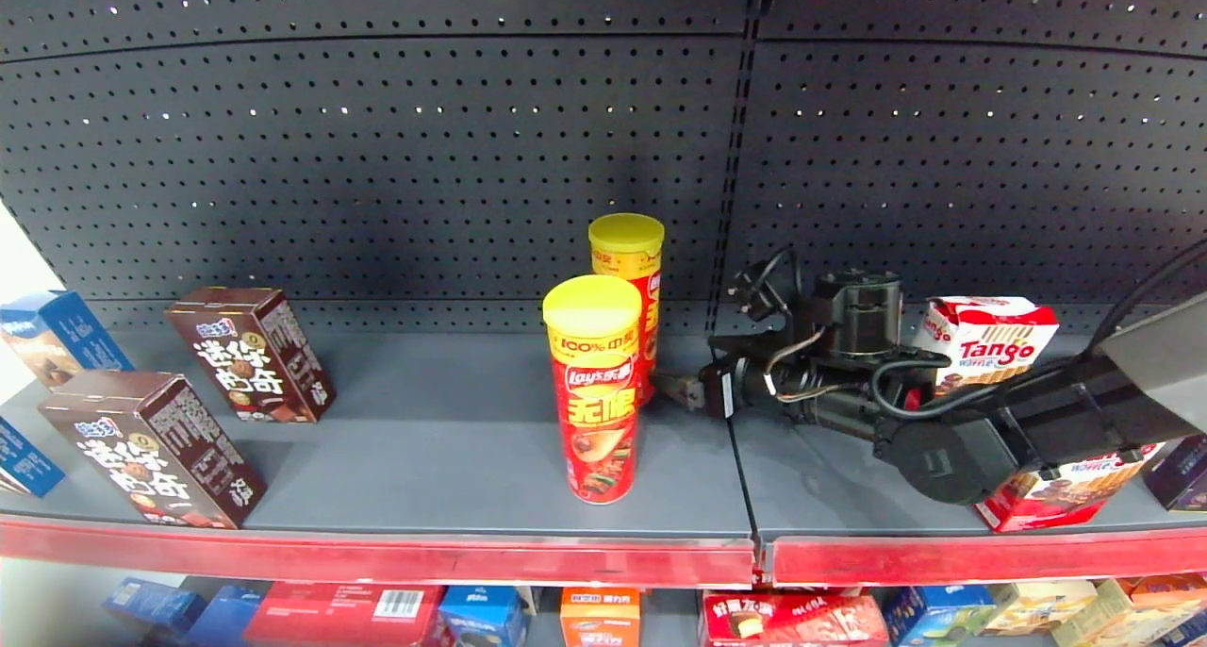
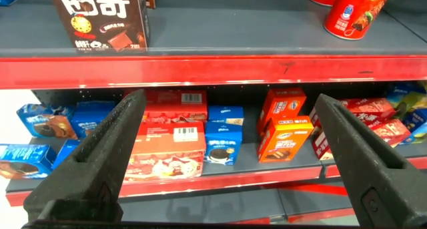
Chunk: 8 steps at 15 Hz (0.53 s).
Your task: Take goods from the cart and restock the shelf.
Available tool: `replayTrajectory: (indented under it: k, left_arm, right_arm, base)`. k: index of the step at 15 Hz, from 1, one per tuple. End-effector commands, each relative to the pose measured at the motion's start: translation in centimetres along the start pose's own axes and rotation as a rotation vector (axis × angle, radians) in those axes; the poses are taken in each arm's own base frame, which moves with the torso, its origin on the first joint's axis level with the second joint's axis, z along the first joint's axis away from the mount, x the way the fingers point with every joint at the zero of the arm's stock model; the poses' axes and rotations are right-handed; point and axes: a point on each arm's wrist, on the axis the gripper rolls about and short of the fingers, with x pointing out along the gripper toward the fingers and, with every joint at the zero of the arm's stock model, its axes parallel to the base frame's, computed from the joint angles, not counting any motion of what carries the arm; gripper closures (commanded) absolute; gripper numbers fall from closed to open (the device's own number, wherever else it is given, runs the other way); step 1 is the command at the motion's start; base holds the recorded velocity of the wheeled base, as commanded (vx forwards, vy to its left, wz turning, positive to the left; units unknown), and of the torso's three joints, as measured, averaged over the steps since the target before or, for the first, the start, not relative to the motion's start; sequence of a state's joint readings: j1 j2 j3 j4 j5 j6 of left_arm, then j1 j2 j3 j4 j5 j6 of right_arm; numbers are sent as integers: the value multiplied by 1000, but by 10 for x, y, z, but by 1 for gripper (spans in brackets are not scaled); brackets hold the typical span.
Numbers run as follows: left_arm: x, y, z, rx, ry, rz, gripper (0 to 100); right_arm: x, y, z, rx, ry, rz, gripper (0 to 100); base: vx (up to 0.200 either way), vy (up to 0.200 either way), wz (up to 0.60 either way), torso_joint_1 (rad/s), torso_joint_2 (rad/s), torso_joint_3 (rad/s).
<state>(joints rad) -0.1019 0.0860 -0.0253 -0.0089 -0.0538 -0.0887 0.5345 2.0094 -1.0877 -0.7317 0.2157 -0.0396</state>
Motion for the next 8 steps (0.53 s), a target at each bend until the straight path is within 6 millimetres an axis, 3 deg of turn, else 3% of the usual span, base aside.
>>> replayTrajectory:
  k: [1,5,6,8]
  left_arm:
    - [0,0,0,-2,1,-1,0]
    - [0,0,0,-15,-1,-2,0]
    - [0,0,0,-29,-1,-4,0]
    - [0,0,0,-29,-1,-2,0]
  right_arm:
    - [-26,-8,25,-9,-57,-54,0]
    - [-60,-8,39,-20,-62,-207,0]
    - [-87,-6,46,-32,-84,-237,0]
    - [-112,-7,54,-34,-117,-268,0]
  base:
    - [0,0,0,0,0,0]
    - [0,0,0,0,0,0]
    - [0,0,0,0,0,0]
    - [0,0,0,0,0,0]
